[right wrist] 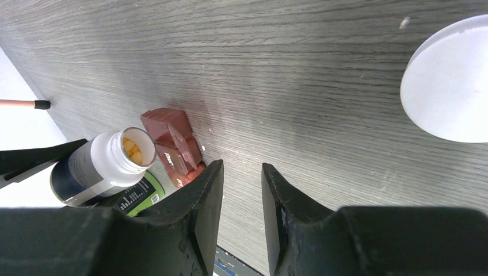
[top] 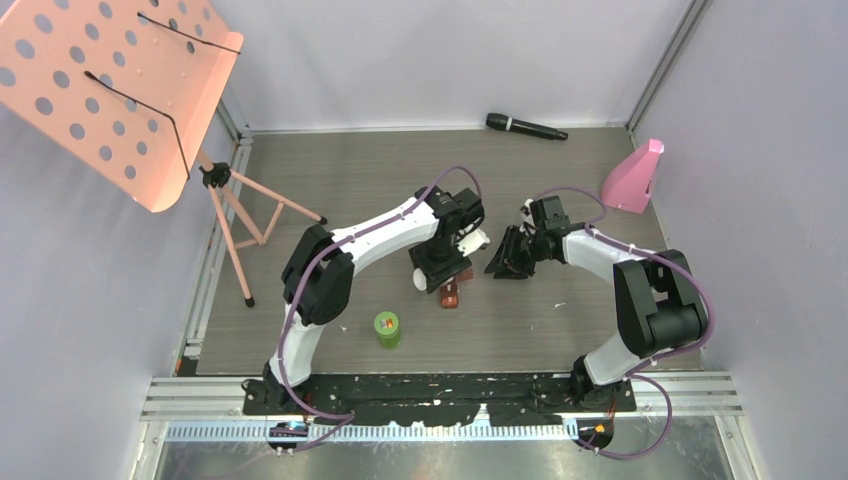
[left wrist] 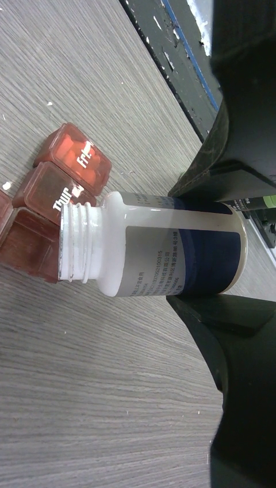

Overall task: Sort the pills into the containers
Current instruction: Pour the pill into the pill container.

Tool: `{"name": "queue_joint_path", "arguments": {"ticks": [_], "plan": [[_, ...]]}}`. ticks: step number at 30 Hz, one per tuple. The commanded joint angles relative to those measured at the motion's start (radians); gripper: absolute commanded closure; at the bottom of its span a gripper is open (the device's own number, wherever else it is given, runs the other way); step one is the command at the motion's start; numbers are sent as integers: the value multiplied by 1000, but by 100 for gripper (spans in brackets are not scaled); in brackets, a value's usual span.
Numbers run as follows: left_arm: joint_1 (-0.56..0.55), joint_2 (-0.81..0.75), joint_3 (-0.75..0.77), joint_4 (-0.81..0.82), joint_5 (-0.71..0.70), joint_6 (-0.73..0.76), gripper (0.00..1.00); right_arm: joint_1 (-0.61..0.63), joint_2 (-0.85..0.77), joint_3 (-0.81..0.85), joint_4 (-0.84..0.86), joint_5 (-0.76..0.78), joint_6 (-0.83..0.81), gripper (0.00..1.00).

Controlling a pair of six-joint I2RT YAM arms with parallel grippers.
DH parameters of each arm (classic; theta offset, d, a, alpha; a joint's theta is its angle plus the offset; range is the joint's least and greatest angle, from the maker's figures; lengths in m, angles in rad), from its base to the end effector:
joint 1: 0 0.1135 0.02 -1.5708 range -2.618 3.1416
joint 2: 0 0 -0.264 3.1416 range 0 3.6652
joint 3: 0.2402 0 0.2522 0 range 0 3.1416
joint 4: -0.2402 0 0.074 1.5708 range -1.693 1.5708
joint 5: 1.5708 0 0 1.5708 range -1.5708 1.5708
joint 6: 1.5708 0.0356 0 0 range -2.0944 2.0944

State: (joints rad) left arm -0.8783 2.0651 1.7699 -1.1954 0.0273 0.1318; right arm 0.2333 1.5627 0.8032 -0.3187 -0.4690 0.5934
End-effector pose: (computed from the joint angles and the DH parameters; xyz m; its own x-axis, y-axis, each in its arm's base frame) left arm 0.2584 -0.3130 0.2228 -0.5296 0.8442 -0.0830 0.8477 0.5302 -0.0165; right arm 0.2753 0.0820 0.1591 -0.9423 0.2888 -0.1694 0.1360 0.7924 0.5946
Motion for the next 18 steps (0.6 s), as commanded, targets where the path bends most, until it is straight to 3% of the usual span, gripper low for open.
{"name": "queue_joint_path", "arguments": {"ticks": [1,18], "plan": [[-11,11,54,-38,14,-12,100,-3,4,-3,24,3,-7,63],[-11,3,51,-41,8,-11,100,-4,11,-3,26,-2,-11,63]]}}
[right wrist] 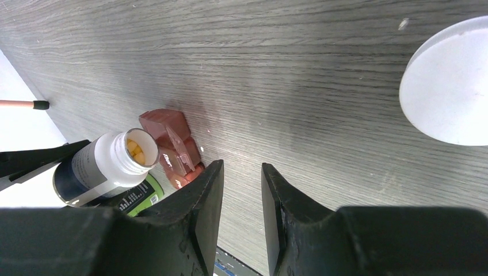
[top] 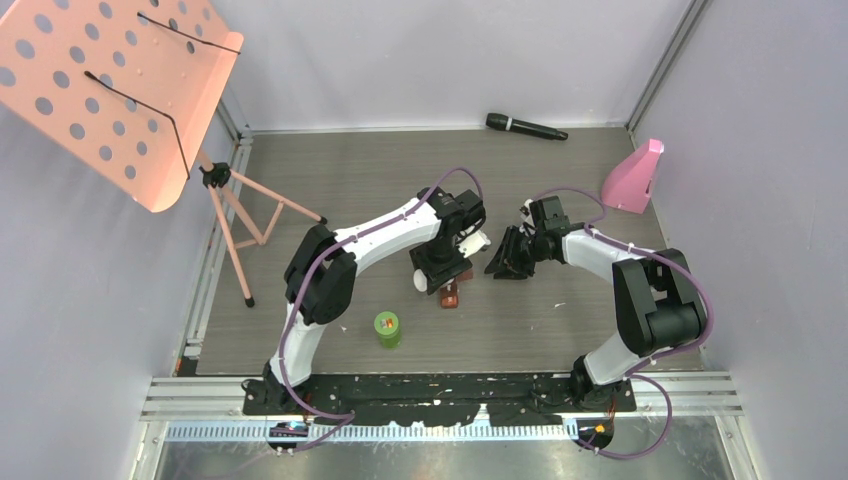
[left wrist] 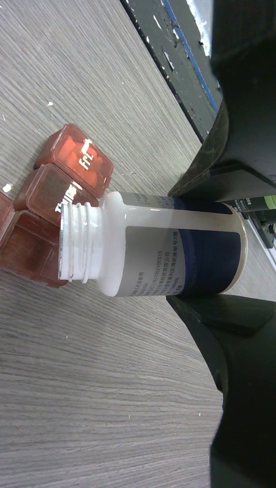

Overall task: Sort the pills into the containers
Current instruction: Pour the pill into the pill container.

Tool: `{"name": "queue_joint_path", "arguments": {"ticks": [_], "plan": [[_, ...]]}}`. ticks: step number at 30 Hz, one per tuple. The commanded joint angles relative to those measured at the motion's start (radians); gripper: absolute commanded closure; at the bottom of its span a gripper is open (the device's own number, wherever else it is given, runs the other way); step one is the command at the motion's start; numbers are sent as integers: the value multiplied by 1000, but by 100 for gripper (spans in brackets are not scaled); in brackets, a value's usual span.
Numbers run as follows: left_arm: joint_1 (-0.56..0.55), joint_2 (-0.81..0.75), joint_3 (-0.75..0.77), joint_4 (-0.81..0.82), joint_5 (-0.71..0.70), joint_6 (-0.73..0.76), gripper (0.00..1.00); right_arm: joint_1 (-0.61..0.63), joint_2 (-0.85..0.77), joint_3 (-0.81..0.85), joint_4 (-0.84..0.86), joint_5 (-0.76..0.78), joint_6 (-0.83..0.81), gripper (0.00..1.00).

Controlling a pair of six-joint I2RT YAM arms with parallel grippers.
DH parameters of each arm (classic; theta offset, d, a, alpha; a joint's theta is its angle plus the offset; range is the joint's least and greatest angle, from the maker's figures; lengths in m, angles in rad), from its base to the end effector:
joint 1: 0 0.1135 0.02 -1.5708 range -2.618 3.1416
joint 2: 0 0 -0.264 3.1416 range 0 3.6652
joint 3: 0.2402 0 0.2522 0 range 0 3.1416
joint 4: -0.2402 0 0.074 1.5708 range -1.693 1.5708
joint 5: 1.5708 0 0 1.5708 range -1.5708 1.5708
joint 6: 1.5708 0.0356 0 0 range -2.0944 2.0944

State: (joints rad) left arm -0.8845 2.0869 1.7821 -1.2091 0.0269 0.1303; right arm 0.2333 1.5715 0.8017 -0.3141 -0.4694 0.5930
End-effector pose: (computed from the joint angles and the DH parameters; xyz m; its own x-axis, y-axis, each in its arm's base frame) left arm 0.2579 -0.3164 0.2174 -0.5267 0.8480 -0.0599 0.8499 0.5265 -0.0192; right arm 0.2758 0.0821 0.1566 -0.9433 0.2881 -0.1646 0.1388 0.7931 0.5930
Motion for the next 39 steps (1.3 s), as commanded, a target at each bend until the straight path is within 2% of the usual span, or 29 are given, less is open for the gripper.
{"name": "queue_joint_path", "arguments": {"ticks": [1,22,39], "plan": [[-5,-17,40,-32,11,-10,100,-3,2,0,21,-1,-10,63],[-18,-41,54,-35,-36,2,100,-2,3,-4,25,1,-9,63],[-67,-35,2,41,-174,25,100,-4,10,-12,27,3,-8,63]]}}
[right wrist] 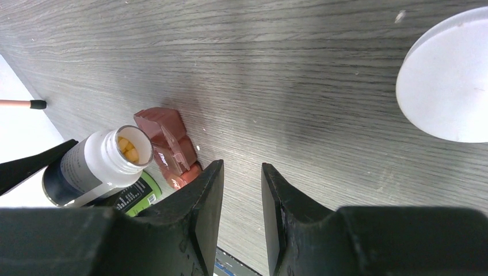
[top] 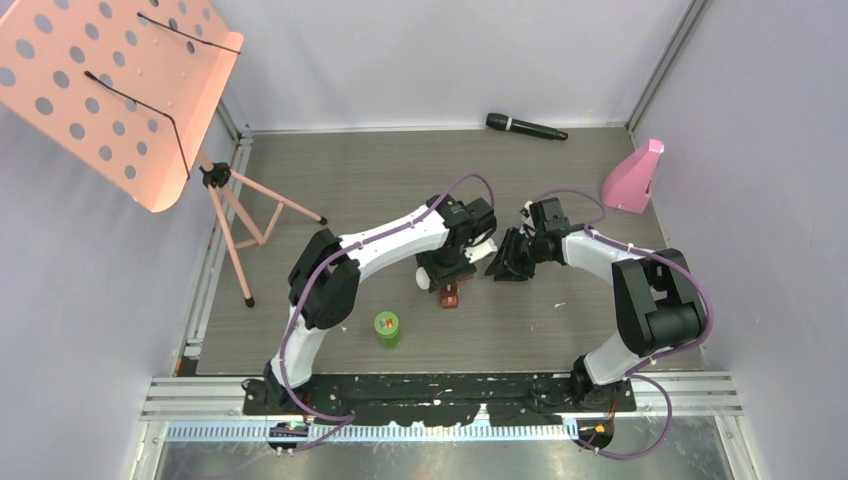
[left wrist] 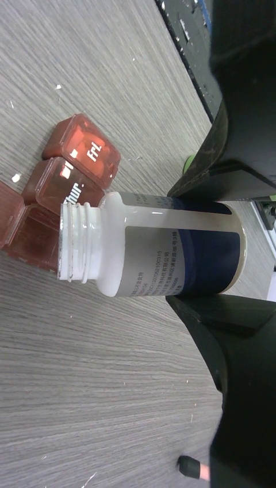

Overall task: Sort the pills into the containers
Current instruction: Pour the pill into the pill container, then pick up the lid of the pill bottle at the center of the board.

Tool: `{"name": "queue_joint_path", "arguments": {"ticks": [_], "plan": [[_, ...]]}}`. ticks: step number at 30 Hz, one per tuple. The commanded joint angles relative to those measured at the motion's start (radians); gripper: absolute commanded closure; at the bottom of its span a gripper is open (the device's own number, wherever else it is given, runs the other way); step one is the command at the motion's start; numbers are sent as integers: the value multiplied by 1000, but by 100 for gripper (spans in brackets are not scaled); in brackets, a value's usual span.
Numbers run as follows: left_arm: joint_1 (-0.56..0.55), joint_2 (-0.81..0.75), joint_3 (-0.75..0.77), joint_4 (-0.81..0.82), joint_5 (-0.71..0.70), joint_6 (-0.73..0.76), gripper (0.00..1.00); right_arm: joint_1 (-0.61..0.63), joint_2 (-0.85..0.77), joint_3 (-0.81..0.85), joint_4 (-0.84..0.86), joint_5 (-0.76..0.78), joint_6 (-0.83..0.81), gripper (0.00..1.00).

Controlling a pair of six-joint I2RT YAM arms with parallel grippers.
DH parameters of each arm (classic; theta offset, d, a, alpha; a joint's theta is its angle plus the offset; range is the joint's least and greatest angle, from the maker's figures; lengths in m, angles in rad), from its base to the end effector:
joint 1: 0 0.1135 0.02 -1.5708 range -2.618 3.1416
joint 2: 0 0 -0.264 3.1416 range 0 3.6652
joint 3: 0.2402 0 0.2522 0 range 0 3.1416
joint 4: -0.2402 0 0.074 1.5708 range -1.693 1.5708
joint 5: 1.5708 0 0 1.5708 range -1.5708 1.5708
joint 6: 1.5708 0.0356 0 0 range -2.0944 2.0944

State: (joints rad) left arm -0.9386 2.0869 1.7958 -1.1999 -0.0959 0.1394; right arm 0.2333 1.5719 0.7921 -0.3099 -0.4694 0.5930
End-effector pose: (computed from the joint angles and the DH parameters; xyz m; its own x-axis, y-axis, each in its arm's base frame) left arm 0.2455 -0.3295 0.2212 -0.4724 0.8790 -0.0657 0.8726 0.4768 0.1056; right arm 0.2741 0.0817 0.1542 -0.9443 0.2879 -0.1596 0.1421 0.7939 0.5911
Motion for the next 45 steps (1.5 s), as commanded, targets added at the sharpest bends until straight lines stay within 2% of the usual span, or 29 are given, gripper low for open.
{"name": "queue_joint_path", "arguments": {"ticks": [1,12,22,45], "plan": [[-17,-32,-9,28,-71,19,100,-3,9,-2,23,3,-9,63],[-67,-17,-30,20,-198,68,100,-3,16,-2,24,4,-10,63],[-77,-39,-64,45,-182,63,100,-3,20,-9,30,5,-8,63],[-48,-302,-364,387,-201,3,100,-4,27,2,31,8,-7,63]]}}
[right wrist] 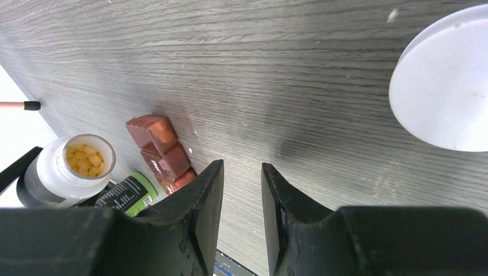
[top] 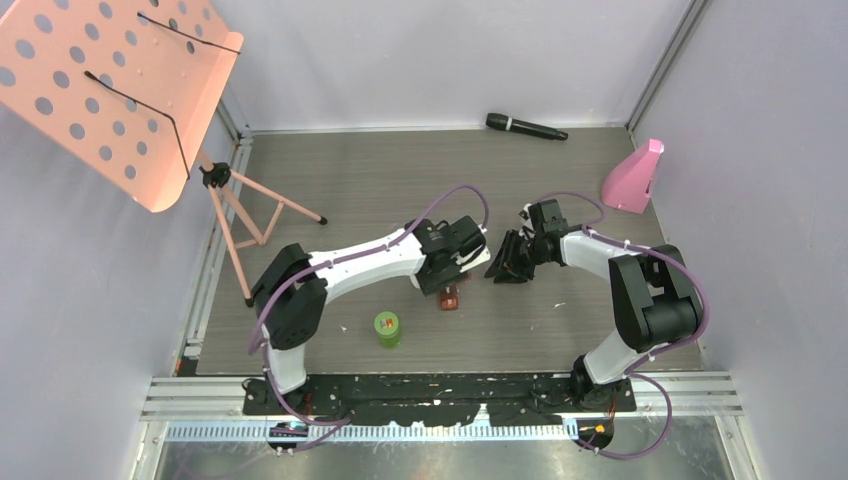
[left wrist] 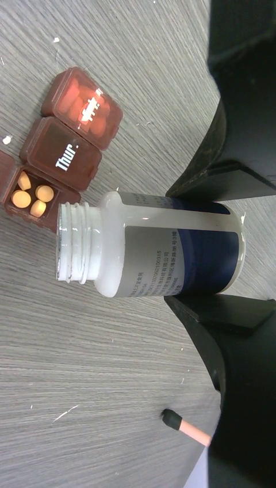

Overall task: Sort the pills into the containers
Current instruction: Pick up the lid of the pill bottle at the center of the board.

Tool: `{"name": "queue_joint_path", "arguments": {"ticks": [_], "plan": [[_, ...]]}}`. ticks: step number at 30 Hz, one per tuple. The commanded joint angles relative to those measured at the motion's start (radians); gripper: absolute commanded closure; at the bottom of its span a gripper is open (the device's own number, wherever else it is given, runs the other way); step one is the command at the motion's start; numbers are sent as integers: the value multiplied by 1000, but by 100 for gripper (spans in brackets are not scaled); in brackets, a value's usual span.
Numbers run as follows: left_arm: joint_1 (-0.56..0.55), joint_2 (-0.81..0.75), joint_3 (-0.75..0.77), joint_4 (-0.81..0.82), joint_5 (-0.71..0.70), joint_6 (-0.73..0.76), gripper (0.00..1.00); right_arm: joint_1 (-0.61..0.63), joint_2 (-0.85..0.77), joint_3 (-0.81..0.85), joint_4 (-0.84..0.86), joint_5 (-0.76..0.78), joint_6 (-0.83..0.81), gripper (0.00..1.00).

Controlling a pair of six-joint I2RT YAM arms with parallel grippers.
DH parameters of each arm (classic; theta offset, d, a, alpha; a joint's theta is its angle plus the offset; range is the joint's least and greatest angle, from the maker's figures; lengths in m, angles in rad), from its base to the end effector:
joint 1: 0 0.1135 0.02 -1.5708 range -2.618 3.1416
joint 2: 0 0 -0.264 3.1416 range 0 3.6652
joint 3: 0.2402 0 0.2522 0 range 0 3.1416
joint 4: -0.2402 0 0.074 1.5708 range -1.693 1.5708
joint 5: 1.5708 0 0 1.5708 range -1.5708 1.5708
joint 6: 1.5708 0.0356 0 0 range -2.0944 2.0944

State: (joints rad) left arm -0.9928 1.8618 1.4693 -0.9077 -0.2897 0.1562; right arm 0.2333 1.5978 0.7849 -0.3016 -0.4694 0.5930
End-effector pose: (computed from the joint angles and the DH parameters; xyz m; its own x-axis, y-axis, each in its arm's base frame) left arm 0.2128 -0.3076 0.2240 -0.4017 0.8887 -0.2212 0.8336 0.4548 0.3135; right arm 0.2742 0.0817 0.1458 -0.9479 0.2871 -0.1385 0.1563 0.7973 0.5830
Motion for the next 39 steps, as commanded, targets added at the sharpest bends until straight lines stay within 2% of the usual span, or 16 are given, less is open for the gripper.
{"name": "queue_joint_path", "arguments": {"ticks": [1,12,18,21,23,25,27,28,29,30,32,34,37,39], "plan": [[7,-93,-55,118,-3,-13,100,-3,1,9,22,8,-7,63],[81,-393,-320,489,163,-57,100,-5,-20,15,42,-8,-16,62],[177,-567,-466,773,358,-100,100,-7,-67,83,-20,28,-46,62],[228,-642,-531,977,476,-119,100,-18,-96,119,-75,92,-66,60],[267,-690,-573,1127,556,-163,100,-30,-107,150,-115,139,-92,56],[309,-718,-625,1315,630,-235,100,-36,-115,188,-165,215,-124,48],[345,-719,-667,1508,690,-308,100,-37,-122,227,-210,304,-164,36],[358,-712,-674,1583,718,-339,100,-37,-123,244,-220,334,-178,27],[366,-702,-673,1634,751,-370,100,-38,-124,251,-238,403,-203,21],[373,-690,-667,1667,793,-385,100,-37,-121,267,-246,434,-217,11],[378,-672,-658,1724,850,-414,100,-37,-95,295,-284,540,-254,0],[385,-649,-673,1841,878,-465,100,-36,-33,319,-312,599,-286,4],[408,-596,-670,2042,883,-583,100,-30,20,326,-318,611,-313,5],[422,-568,-651,2052,909,-626,100,-17,44,324,-314,608,-322,4]]}}
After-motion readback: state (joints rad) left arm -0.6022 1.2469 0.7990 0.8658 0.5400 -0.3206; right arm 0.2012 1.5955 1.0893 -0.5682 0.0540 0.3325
